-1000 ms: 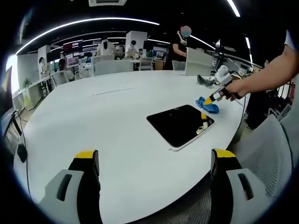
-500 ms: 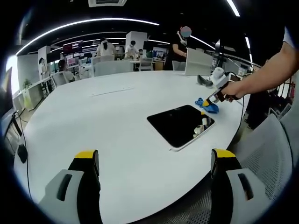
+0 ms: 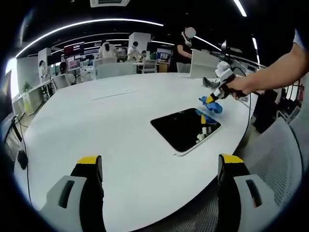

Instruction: Wipe the mirror surface with the cleaning cloth until all visible marks leave the cleaned area.

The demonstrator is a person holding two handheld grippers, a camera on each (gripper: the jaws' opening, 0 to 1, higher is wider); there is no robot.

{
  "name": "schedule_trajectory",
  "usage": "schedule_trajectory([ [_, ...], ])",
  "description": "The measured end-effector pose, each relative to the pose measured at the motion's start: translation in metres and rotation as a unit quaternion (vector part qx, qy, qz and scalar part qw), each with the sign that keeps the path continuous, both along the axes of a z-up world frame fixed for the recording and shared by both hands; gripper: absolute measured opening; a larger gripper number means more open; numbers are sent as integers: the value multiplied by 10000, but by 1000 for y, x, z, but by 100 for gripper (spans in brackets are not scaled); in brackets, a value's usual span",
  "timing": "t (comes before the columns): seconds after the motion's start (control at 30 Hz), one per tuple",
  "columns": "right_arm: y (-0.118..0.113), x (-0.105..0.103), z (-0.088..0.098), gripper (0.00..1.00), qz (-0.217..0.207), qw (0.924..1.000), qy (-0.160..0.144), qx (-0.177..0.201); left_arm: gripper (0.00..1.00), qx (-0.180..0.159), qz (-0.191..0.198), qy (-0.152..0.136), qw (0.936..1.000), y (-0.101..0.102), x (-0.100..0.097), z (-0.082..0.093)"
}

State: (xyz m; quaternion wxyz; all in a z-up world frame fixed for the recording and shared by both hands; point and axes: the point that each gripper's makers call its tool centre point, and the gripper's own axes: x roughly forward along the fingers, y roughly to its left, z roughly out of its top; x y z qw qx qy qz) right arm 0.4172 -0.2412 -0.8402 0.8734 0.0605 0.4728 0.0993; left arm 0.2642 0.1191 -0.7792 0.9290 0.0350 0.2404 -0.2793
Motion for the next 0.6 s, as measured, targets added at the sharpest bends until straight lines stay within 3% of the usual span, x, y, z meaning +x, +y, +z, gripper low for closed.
schedule_trajectory([
  [0.07,10,2,3,3,60,9999,15,112,99,-26,11,8,10000,0,0,0],
  [0.33,47,9,-5,3,456,9989,81,-83,99,-123,-193,-43,9997,-8,-3,1],
  [0.47,56,12,-13,3,576,9980,154,-218,99,-188,-191,65,9996,-9,-4,-2],
  [0.6,62,15,-20,3,613,9975,217,-271,99,-267,-282,-46,9992,-14,-4,2],
])
